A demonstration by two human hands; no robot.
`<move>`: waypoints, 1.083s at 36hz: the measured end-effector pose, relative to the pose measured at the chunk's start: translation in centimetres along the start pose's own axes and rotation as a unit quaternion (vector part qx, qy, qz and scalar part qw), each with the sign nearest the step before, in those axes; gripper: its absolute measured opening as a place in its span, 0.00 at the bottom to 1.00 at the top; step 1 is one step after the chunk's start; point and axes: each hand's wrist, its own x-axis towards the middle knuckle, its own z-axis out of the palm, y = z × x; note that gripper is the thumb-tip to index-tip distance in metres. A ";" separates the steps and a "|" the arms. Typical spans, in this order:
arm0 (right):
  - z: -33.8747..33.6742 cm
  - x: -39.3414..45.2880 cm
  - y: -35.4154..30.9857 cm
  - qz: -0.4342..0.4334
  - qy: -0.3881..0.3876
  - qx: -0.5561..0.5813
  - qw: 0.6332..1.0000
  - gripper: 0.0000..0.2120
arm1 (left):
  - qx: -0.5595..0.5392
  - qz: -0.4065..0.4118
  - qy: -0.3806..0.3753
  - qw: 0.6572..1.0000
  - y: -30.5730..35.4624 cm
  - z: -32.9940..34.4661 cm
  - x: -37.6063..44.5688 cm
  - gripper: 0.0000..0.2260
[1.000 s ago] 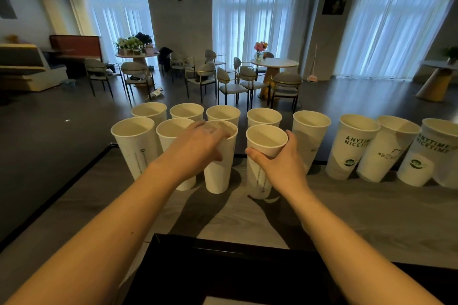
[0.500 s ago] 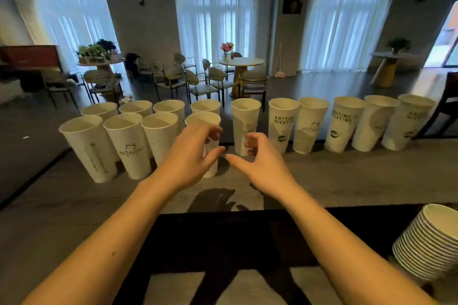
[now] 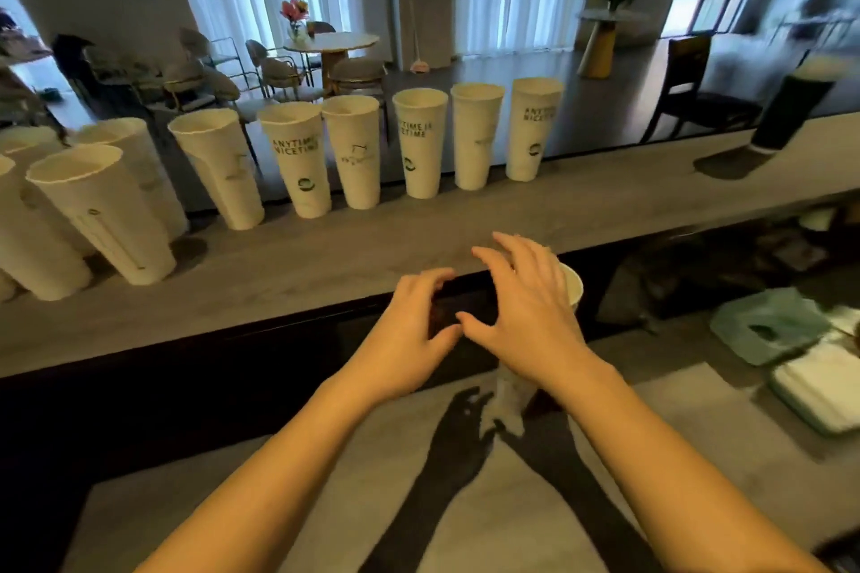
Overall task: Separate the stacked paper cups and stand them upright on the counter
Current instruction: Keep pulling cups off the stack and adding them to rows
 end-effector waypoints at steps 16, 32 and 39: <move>4.9 -6.6 11.6 0.137 -0.038 0.288 0.947 0.50 | 0.345 -0.016 -0.007 0.938 3.9 12.1 6.5 0.19; -0.3 2.0 3.4 0.010 -0.116 0.456 0.883 0.53 | 0.228 -0.027 0.084 0.970 6.0 -2.4 0.6 0.17; -1.2 5.9 -4.7 -0.044 -0.089 0.475 0.874 0.49 | 0.222 0.043 0.212 0.951 4.6 -10.9 -1.7 0.21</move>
